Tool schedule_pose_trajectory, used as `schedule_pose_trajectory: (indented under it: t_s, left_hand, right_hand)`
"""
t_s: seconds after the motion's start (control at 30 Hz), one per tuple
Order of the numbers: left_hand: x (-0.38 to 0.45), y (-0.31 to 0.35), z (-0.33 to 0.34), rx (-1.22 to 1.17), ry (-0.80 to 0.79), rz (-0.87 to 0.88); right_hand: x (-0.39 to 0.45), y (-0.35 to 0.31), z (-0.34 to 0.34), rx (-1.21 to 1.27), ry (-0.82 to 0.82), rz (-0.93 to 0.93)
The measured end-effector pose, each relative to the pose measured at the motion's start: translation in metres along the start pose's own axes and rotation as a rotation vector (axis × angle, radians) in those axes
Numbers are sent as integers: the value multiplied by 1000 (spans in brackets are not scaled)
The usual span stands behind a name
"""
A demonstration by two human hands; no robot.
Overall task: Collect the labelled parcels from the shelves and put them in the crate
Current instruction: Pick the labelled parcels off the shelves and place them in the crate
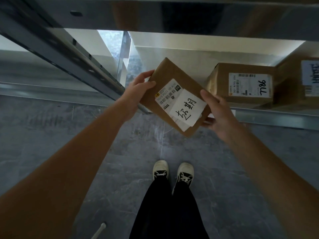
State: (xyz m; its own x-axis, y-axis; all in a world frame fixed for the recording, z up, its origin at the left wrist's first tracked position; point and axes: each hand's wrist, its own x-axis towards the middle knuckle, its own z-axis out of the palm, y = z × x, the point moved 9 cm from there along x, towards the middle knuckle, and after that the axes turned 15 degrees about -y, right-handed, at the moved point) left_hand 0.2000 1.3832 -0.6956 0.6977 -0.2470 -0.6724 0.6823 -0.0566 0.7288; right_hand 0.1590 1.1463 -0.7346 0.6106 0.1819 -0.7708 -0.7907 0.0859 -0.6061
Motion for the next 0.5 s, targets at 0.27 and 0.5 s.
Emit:
schedule_pose_trajectory:
  t_s: [0.27, 0.5]
  left_hand:
    - [-6, -2, -11, 23, 80, 59]
    - [-23, -27, 29, -179, 64, 82]
  right_hand:
    - [-35, 45, 13, 124, 20, 60]
    - [-49, 86, 48, 190, -70, 118]
